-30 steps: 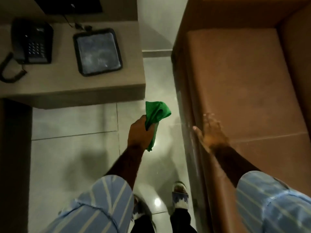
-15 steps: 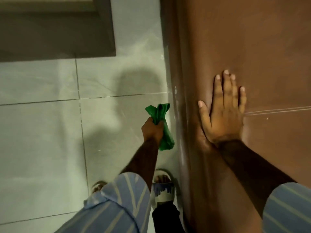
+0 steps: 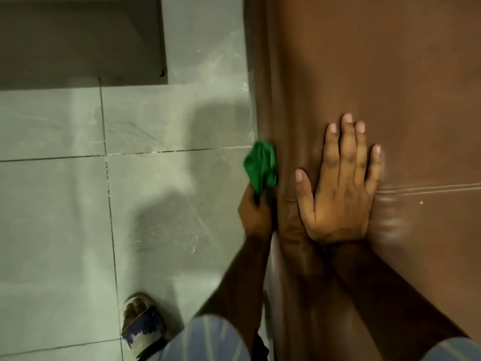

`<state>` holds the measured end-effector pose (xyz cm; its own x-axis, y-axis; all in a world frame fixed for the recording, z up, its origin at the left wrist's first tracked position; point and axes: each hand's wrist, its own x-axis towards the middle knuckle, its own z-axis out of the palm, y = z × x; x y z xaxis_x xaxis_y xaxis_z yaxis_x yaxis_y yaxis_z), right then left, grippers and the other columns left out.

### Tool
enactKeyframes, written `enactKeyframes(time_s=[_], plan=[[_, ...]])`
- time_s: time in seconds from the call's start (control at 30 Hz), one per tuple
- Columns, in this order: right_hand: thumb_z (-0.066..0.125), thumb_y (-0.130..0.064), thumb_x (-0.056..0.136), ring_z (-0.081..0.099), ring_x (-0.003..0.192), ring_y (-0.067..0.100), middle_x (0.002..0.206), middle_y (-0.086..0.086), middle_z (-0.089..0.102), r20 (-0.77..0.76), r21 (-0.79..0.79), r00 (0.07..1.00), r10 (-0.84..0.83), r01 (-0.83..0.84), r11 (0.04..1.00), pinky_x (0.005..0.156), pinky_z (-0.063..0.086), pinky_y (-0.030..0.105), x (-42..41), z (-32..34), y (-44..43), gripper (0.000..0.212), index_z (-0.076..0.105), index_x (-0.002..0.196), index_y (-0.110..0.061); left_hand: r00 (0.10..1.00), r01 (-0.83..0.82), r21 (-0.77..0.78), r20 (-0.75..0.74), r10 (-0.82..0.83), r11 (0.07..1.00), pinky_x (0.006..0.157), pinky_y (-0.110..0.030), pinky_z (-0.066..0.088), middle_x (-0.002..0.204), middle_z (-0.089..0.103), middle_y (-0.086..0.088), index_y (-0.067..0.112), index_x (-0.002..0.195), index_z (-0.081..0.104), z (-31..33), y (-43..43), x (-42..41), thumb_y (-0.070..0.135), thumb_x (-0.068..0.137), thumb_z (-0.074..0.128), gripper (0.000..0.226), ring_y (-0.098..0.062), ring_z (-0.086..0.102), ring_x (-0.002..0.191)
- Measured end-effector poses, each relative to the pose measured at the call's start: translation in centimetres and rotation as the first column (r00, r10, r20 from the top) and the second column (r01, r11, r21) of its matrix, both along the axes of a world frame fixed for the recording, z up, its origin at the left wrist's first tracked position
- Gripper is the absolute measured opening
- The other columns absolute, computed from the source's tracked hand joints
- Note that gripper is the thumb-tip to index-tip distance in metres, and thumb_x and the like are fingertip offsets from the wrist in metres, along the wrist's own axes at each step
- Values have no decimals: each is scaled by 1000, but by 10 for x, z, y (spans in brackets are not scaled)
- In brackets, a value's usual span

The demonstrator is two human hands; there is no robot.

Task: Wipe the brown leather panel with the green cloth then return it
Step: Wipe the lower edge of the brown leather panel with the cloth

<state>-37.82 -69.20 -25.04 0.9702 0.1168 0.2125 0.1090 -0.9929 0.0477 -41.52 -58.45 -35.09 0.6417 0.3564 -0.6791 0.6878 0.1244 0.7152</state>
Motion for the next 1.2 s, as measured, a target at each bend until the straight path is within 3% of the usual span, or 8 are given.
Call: enactKeyframes(time_s=[0.1,0.23,0.47,0.63,0.73,0.9,1.1,1.2], plan=[[27,-54,113,18,169,33,181,16,20,-3,8,1000,-5,5,1000,137,13,57,-1,-1,1,76,20,172,-6,958,210,-31,-195,-212,977,74,-35,56,96,78,-4,18,103,75,-15,11,-65,22,94,63,15,-30,75,90],[28,-54,113,18,169,32,181,14,19,23,4,1000,7,-7,1000,137,14,56,-2,-5,-2,76,20,173,-7,918,284,46,-302,-258,958,88,-35,57,111,77,-13,10,108,74,-49,13,7,25,95,58,26,-32,71,102],[27,-55,113,16,170,30,182,13,18,31,5,1000,-1,1,1000,138,11,53,-2,-6,0,76,18,173,-9,999,-6,41,35,5,999,99,-45,57,118,76,-5,23,122,70,-18,3,40,31,91,58,35,-24,70,110],[24,-55,113,16,170,31,182,13,16,-1,-6,1000,-12,12,1000,137,10,54,-1,-1,2,76,16,173,-9,962,163,-33,-217,-166,986,83,-43,61,96,79,-3,19,102,74,-12,2,-91,27,91,62,18,-16,73,82],[24,-55,113,17,169,31,181,14,18,5,-1,1000,-9,9,1000,137,12,55,-1,0,2,76,18,173,-8,917,276,26,-308,-255,961,95,-38,58,109,78,-11,13,111,74,-36,8,-51,27,94,61,25,-29,73,101],[23,-55,113,18,169,31,181,14,19,32,4,999,-3,3,1000,137,14,56,-1,-2,3,76,20,173,-8,996,-79,-92,-41,75,993,102,-53,55,121,75,-14,13,126,70,-24,10,44,24,90,61,38,-34,70,113],[23,-55,114,16,170,31,182,13,17,24,2,1000,-9,9,1000,137,13,56,-2,-1,3,75,16,173,-10,981,-121,-230,-175,82,966,94,-60,58,106,79,-15,16,108,75,0,-11,-113,24,90,65,22,-37,73,102],[23,-55,114,17,169,31,182,13,18,36,-1,999,-12,12,1000,137,14,57,-2,0,4,75,18,173,-9,957,65,-116,-273,-95,991,88,-41,59,100,79,-12,20,98,76,-10,-6,-138,22,90,63,15,-32,74,95]])
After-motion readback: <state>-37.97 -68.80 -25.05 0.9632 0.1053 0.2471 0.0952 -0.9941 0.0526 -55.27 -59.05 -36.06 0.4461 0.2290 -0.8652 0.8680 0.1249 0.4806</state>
